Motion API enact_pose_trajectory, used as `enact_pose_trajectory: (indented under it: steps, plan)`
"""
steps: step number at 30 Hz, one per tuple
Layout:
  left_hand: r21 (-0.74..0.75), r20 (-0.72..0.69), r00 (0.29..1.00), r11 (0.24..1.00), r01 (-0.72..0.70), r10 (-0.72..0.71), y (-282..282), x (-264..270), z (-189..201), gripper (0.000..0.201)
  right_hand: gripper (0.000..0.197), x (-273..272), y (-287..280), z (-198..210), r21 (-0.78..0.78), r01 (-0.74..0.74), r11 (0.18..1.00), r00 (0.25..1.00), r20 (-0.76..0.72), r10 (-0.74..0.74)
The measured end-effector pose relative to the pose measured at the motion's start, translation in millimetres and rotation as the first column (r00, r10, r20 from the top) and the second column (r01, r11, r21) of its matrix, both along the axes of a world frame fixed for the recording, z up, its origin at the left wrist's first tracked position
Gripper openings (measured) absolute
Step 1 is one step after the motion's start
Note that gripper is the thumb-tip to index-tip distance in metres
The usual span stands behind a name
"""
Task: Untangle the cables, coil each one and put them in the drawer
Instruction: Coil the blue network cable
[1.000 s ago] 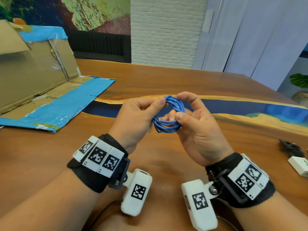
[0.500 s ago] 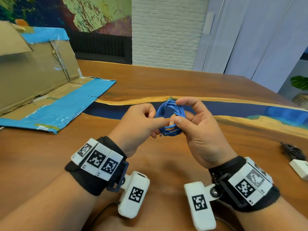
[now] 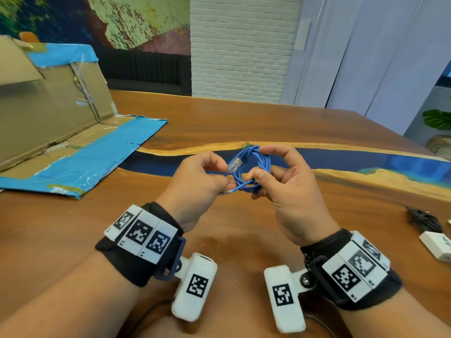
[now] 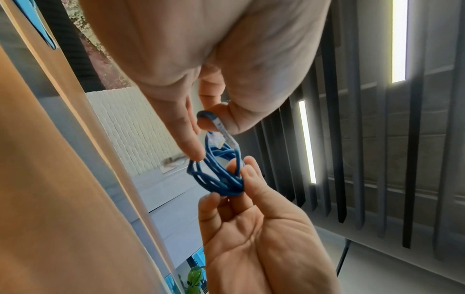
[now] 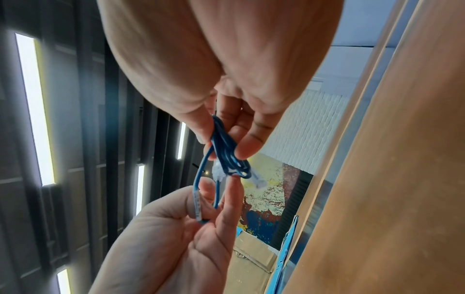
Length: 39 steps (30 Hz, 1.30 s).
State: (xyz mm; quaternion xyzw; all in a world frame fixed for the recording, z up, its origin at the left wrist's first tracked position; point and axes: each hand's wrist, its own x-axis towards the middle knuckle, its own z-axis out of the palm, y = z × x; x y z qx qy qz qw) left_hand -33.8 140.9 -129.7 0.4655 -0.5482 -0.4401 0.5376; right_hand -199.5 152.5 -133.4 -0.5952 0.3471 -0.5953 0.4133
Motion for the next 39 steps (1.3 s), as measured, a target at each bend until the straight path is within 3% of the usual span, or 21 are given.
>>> enact_pose_trajectory:
  steps: [5,8,11,15,19,22,25,27,29,33,36,39]
  plan:
    - [-0.015,-0.078,0.996,0.999,-0.053,0.051,0.3,1.8,4.4,0.027,0.030,1.8,-3.3,-2.7,0.015,0.034,0.999,0.997,0.062,-0.035]
    - [-0.029,-0.089,0.996,0.999,0.020,-0.023,3.3,4.3,8.4,0.027,0.029,-3.3,-8.7,-5.2,0.062,0.062,0.996,0.992,0.109,-0.068]
    - [0.004,-0.185,0.982,0.999,0.040,-0.039,1.9,8.5,11.3,0.021,0.029,-8.6,-12.9,-4.4,0.078,0.055,0.995,0.981,0.183,-0.068]
    - [0.090,-0.300,0.952,0.995,-0.032,0.058,-5.8,13.0,7.2,0.016,0.030,-11.2,-7.3,4.7,-0.004,-0.088,0.996,0.964,0.250,0.086]
    - [0.115,-0.211,0.977,0.993,0.040,-0.014,-4.0,11.3,6.9,0.020,0.029,-8.0,-0.4,6.7,-0.057,-0.217,0.975,0.957,0.186,0.224]
    - [0.113,-0.173,0.985,0.993,0.037,-0.017,-1.8,7.1,10.4,0.020,0.029,-6.9,-2.2,3.0,-0.051,-0.168,0.985,0.974,0.143,0.173]
    - [0.176,-0.260,0.962,0.984,-0.036,0.082,-4.7,10.6,11.0,0.031,0.029,-6.9,-7.0,2.0,-0.020,-0.060,0.998,0.984,0.166,0.062]
    - [0.200,-0.282,0.952,0.978,-0.059,0.115,-5.1,14.1,10.3,0.024,0.030,-8.0,-10.7,1.0,-0.003,0.030,1.000,0.981,0.194,-0.029]
    - [0.219,-0.282,0.957,0.976,-0.003,0.067,-2.5,14.4,9.7,0.020,0.030,-10.3,-12.9,0.4,0.000,0.096,0.995,0.974,0.206,-0.094]
    - [0.260,-0.245,0.958,0.942,0.211,-0.147,4.4,13.5,13.5,0.057,0.030,-12.1,-15.4,-1.3,-0.008,0.181,0.984,0.960,0.221,-0.174]
    - [0.137,-0.388,0.899,0.951,0.276,-0.205,10.0,12.5,21.7,0.040,0.029,-13.4,-18.2,-2.9,0.000,0.224,0.975,0.945,0.243,-0.217]
    - [0.030,-0.374,0.901,0.968,0.250,-0.221,9.9,11.6,21.7,0.051,0.030,-15.1,-21.3,-4.6,0.021,0.236,0.972,0.937,0.262,-0.233]
